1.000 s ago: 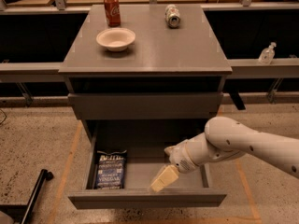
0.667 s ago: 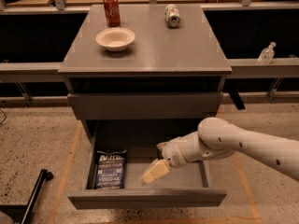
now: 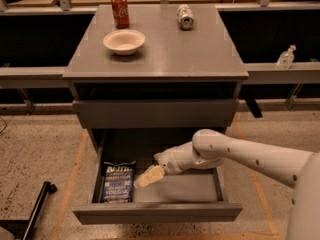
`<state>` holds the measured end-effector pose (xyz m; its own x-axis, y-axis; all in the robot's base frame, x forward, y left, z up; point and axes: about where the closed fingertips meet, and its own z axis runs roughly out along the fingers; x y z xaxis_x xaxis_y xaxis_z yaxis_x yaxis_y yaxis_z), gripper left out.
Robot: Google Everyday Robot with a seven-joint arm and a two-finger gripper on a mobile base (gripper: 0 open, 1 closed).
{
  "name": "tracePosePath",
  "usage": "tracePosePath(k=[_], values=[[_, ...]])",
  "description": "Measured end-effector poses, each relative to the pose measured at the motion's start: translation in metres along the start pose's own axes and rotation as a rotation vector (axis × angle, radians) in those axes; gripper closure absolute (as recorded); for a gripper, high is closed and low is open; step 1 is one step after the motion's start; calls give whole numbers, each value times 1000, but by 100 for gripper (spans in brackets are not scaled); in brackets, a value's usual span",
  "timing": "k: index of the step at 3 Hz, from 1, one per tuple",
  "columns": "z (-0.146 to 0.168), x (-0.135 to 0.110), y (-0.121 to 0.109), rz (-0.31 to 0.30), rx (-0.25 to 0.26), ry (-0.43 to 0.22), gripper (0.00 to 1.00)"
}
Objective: Pick blue chip bag from middle drawer and place on counter
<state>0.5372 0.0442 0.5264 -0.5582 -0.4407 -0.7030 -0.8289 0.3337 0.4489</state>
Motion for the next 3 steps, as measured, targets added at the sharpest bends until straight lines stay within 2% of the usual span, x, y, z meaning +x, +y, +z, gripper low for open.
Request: tracePosePath(k=[1, 3], values=[[32, 14, -15, 66, -30, 5, 0], [93, 41, -30, 190, -112, -13, 0]])
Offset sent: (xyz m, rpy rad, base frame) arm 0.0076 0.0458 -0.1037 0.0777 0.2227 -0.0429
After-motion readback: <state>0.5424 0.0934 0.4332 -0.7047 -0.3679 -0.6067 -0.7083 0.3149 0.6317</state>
